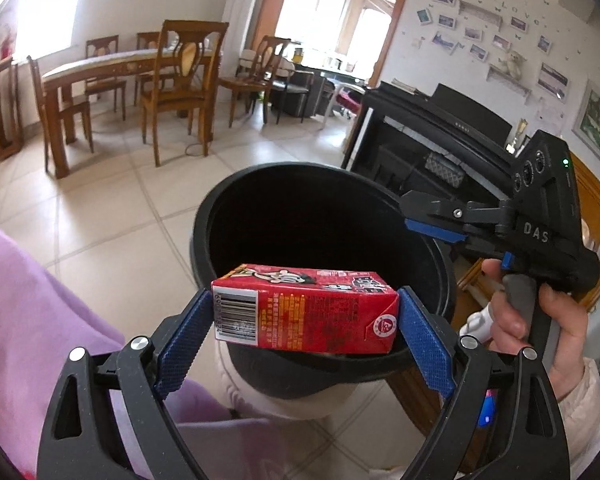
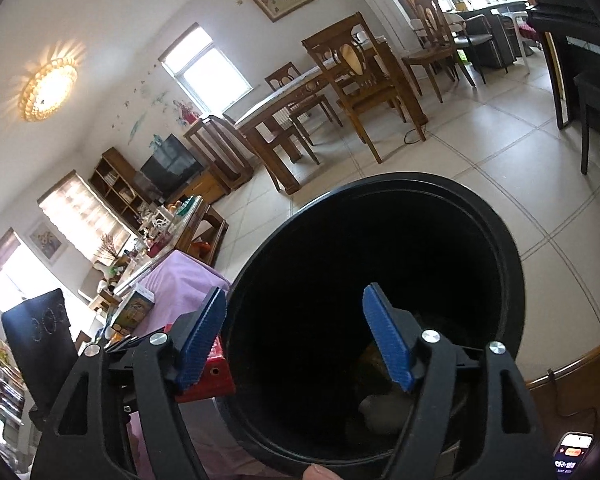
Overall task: Collect trash
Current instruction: 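Carry both items to the black bin and open both tools to drop them, then grasp the clear plastic tray with the right tool while the left tool grasps the tissue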
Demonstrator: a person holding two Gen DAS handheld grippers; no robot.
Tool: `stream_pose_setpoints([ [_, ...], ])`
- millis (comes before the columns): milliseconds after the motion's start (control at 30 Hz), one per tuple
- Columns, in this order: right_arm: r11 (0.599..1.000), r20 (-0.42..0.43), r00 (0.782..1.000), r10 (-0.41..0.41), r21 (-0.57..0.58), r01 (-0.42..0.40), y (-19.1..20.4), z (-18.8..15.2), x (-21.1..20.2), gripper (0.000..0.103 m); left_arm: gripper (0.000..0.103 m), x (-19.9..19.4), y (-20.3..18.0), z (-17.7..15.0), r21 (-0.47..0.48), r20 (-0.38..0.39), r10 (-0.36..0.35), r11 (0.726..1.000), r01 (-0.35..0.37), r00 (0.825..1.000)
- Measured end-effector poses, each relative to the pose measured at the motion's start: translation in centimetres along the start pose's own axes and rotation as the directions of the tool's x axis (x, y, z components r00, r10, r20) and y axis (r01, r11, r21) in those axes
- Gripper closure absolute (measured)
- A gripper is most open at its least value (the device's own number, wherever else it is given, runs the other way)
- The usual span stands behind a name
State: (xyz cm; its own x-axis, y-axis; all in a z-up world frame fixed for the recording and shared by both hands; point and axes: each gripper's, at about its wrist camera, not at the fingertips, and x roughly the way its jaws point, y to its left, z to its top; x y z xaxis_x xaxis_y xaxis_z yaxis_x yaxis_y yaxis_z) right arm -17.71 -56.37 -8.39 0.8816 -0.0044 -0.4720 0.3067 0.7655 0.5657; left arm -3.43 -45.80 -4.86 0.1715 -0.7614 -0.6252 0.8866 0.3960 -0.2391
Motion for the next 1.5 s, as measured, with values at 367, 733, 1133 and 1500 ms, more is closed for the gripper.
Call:
stream_pose_setpoints([
  [367, 1.0, 0.058, 0.998, -0.019, -0.018, 0.02, 2.8, 0.8, -1.4, 0.031, 0.007, 1.7, -0.3, 1.2, -0.021, -0.012, -0.065, 0.998, 0.064, 0.998],
  [733, 0.998, 0.018, 1.0, -0.004, -0.055, 0.005, 5.2, 0.4, 0.2, 0.018, 0.007, -7.1, 3.8, -1.7, -0.12, 0.099, -0.035, 0.992, 0.047, 0.994],
  [1133, 0.945, -0.228, 0.966, 0.12, -0.271, -0.181, 17.9, -3.9, 9.7, 0.017, 0.007, -27.6, 15.8, -11.8, -0.338, 0.159, 0.469, 0.853, -0.398, 0.869],
  [1500, 0.836, -0.418, 0.901, 0.112, -0.451, -0.313, 29.8, -7.5, 16.9, 0.017, 0.007, -31.7, 20.6, -18.2, 0.114, 0.024, 0.543, 0.833, -0.542, 0.839],
])
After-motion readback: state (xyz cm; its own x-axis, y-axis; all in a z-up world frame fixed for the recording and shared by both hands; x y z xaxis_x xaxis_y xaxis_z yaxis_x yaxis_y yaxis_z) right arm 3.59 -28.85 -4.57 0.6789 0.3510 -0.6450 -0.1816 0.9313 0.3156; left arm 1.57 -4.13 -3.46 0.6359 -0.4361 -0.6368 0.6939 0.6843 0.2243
